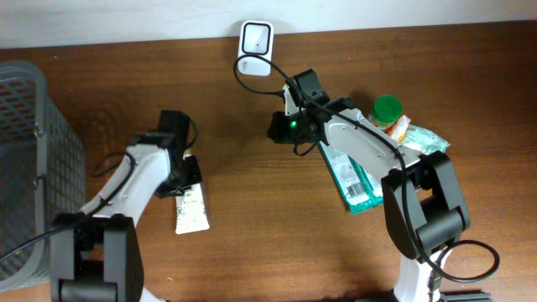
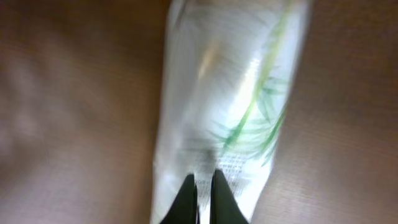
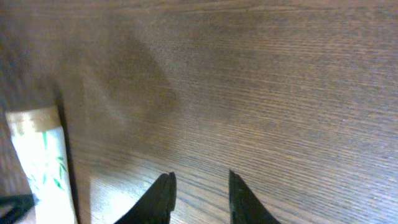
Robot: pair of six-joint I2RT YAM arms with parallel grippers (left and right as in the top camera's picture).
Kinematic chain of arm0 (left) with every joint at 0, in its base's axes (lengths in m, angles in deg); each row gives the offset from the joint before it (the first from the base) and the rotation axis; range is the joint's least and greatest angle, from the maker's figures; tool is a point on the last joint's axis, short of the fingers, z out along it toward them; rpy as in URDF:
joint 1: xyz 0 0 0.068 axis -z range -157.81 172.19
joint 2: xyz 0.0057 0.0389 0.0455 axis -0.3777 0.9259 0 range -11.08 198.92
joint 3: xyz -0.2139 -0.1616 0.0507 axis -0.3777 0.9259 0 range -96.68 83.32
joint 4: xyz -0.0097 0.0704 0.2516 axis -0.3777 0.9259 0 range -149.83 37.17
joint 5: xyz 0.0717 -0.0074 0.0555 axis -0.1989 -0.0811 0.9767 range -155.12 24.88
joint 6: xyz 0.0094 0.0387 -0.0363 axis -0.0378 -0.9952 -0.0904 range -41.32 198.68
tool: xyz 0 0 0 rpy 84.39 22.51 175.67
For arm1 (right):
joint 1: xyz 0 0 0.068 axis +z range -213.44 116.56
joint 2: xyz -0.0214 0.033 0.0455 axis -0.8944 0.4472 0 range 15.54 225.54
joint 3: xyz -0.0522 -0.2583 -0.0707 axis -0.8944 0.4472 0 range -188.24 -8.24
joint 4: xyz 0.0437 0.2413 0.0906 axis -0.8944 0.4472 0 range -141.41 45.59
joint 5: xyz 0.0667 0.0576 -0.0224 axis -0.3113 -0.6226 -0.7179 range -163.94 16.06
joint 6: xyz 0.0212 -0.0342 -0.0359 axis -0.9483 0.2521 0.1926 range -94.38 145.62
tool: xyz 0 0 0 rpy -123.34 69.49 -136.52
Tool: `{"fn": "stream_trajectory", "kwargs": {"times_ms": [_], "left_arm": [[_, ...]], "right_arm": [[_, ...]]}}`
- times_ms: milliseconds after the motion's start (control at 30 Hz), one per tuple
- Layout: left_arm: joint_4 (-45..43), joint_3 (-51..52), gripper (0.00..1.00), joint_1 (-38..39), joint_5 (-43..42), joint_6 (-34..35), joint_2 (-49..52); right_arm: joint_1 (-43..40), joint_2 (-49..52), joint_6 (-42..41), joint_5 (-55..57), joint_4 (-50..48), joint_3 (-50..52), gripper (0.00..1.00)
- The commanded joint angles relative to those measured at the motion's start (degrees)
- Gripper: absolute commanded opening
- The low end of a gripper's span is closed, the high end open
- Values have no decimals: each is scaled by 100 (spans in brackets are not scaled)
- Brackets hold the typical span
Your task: Scan the item barcode
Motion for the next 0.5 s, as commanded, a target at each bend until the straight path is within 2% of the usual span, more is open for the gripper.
{"fn": "stream_trajectory", "kwargs": {"times_ms": [0, 133, 200, 333, 467], "left_arm": [[765, -1069, 0, -330, 76, 68, -223], [761, -721, 2, -511, 35, 70, -238], [334, -466, 5, -702, -61, 70, -238], [-490, -450, 8, -1357, -695, -179, -227], [-903, -450, 8, -1832, -835, -260, -221]], "right_arm": [[13, 20, -4, -339, -2, 31, 45], [203, 20, -28, -850, -142, 33, 47], [470, 68, -31, -1047, -387, 33, 51], [938, 431, -221, -1591, -990, 33, 52], [1429, 857, -223, -1786, -1460, 33, 51]]}}
